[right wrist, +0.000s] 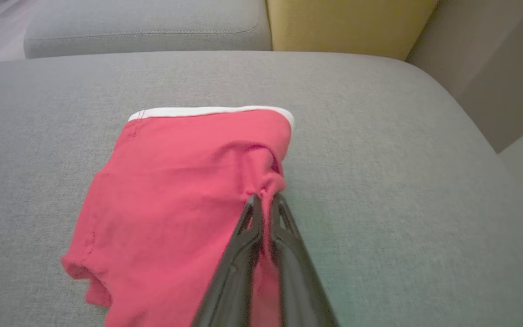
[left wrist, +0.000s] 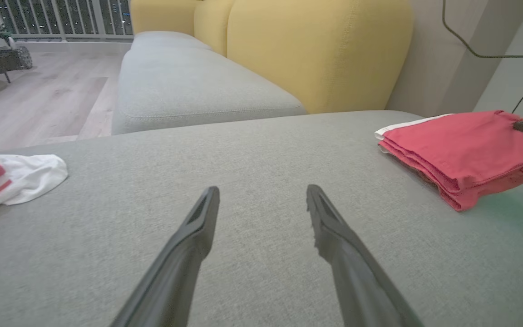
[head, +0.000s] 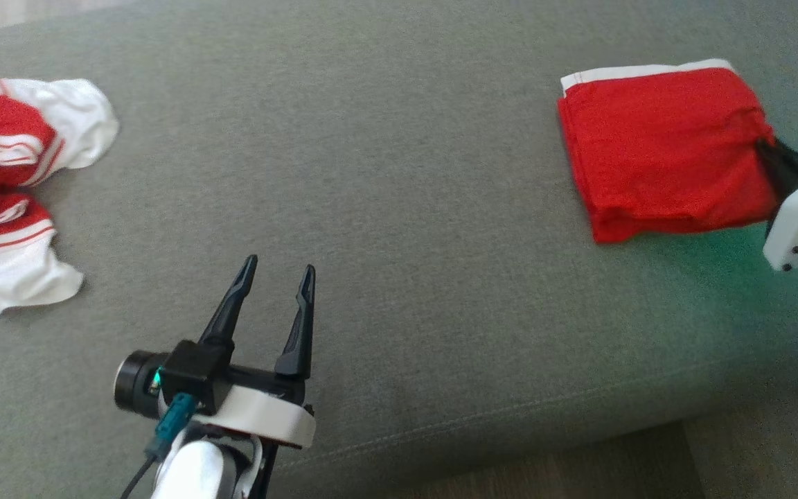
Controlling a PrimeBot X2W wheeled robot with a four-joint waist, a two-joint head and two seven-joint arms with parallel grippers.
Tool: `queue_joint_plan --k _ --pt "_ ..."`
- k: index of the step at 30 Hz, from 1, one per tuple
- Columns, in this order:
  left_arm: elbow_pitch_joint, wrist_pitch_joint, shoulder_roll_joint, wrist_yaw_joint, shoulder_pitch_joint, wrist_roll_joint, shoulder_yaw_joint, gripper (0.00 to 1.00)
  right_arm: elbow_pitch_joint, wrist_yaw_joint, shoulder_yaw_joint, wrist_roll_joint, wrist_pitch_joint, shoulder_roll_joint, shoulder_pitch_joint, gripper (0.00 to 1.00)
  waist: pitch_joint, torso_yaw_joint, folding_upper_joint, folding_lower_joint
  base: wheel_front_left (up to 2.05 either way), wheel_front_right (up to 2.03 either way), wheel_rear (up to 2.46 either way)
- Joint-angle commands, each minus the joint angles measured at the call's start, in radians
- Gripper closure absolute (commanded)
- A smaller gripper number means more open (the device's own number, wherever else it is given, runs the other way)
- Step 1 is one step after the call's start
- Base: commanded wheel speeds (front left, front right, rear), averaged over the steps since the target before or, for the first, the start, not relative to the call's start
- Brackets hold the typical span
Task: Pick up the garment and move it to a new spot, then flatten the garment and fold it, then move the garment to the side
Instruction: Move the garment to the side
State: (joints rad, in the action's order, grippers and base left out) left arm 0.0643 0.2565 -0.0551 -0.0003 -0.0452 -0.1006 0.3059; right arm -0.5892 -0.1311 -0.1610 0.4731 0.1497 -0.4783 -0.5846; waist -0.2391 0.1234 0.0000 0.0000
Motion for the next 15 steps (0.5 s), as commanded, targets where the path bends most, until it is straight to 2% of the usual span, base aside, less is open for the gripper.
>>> queue_joint_plan --k 1,6,15 --pt "-0.041 0.005 -0.003 -0.004 -0.033 0.009 -0.039 0.00 0.040 0.000 0.006 -0.006 -0.004 -0.024 -0.034 1.00 -0.021 0.022 0.0000 0.0000 0.00 0.00 0.00" --pt "-0.055 0.005 -0.005 -0.015 -0.038 0.020 -0.048 0.00 0.070 0.000 0.017 -0.076 0.006 -0.030 -0.054 1.00 -0.051 0.038 0.0000 0.0000 0.00 0.00 0.00" --pt "-0.064 0.005 -0.004 -0.024 -0.044 0.027 -0.060 0.00 0.080 0.000 0.143 -0.283 0.023 0.026 -0.067 1.00 -0.076 0.042 0.0000 0.0000 0.00 0.00 0.00"
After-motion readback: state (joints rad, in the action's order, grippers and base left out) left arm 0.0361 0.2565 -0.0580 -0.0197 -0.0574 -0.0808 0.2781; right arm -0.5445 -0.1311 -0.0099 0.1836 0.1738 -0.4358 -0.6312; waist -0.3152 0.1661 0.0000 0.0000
